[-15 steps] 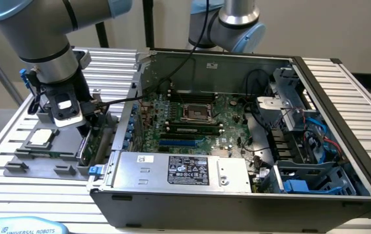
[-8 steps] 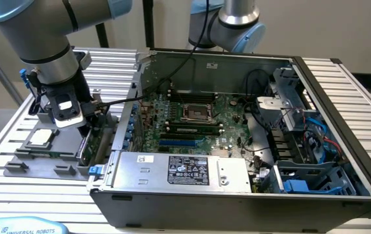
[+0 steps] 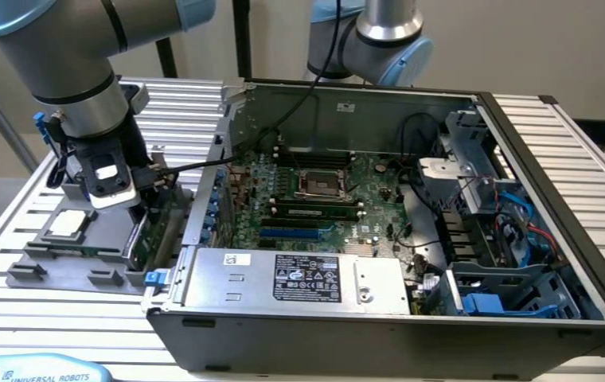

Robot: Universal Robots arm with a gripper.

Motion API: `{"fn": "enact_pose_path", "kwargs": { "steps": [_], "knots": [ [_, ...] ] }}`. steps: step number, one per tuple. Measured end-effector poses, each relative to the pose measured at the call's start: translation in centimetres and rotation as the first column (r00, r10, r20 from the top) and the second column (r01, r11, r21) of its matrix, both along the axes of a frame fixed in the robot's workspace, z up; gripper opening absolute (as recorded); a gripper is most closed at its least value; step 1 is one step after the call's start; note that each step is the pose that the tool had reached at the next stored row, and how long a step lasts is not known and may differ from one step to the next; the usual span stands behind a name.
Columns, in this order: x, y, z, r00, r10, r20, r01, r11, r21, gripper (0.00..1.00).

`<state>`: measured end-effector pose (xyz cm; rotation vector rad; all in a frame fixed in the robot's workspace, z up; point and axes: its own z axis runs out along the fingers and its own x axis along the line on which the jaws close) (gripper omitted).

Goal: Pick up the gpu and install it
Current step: 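Pick up the gpu and move the gpu toward the slot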

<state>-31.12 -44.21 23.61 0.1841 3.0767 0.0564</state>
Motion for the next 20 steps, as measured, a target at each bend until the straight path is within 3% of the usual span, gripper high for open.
{"fn": "enact_pose_path", "kwargs": {
  "steps": [7,20],
  "knots": [
    [0.0,0.0,0.0,1.0,0.006,0.0,-0.006,1.0,0.0,0.27],
    [0.0,0.0,0.0,0.9938,0.111,0.0,-0.111,0.9938,0.0,0.27]
  ]
}}
